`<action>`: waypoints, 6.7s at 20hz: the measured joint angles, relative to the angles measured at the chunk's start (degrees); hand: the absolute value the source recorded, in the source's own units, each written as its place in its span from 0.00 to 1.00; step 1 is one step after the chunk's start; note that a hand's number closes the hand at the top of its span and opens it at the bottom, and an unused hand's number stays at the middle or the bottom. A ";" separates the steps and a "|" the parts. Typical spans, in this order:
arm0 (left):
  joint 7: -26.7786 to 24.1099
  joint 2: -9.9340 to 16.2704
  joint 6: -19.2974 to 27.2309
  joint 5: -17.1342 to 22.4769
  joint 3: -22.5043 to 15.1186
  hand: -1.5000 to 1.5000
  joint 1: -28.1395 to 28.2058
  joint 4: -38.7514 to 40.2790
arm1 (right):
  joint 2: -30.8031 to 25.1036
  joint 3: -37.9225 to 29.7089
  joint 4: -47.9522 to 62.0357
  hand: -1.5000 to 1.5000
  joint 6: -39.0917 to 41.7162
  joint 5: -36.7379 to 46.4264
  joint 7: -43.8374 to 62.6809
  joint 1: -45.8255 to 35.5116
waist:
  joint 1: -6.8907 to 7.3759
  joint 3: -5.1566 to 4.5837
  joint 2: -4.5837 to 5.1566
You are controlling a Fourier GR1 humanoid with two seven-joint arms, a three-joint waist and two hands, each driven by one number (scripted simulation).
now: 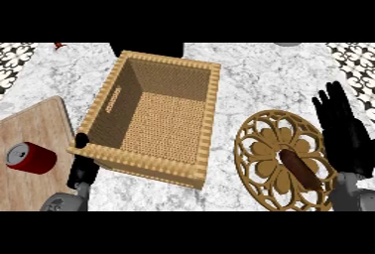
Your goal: Pick the sweet potato from the placemat and place it in the basket
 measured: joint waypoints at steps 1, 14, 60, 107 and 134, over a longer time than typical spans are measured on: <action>0.18 1.13 0.49 -0.57 0.62 0.50 0.04 -2.03 | -0.07 1.47 -0.34 1.00 1.34 0.73 -0.87 0.44 | 0.23 0.47 0.06; -7.20 9.48 -3.35 -5.00 1.60 0.50 -8.71 -10.81 | -4.93 32.28 -10.94 0.00 21.71 15.28 -12.01 2.23 | 1.30 0.02 -0.83; -9.06 10.06 -9.03 -6.50 8.05 0.50 -5.85 -14.91 | -16.56 49.01 -12.63 0.00 81.20 62.40 30.15 -22.09 | 0.43 0.14 1.84; -7.26 3.54 -16.41 -12.98 15.59 0.50 -6.05 -17.00 | -20.38 38.15 9.06 1.00 51.98 98.15 -6.43 -9.49 | 0.25 -0.17 1.37; -7.59 2.54 -16.25 -14.12 17.56 0.50 -5.04 -16.47 | -2.75 5.96 7.97 1.00 25.88 86.66 8.43 -0.88 | -2.48 0.12 1.07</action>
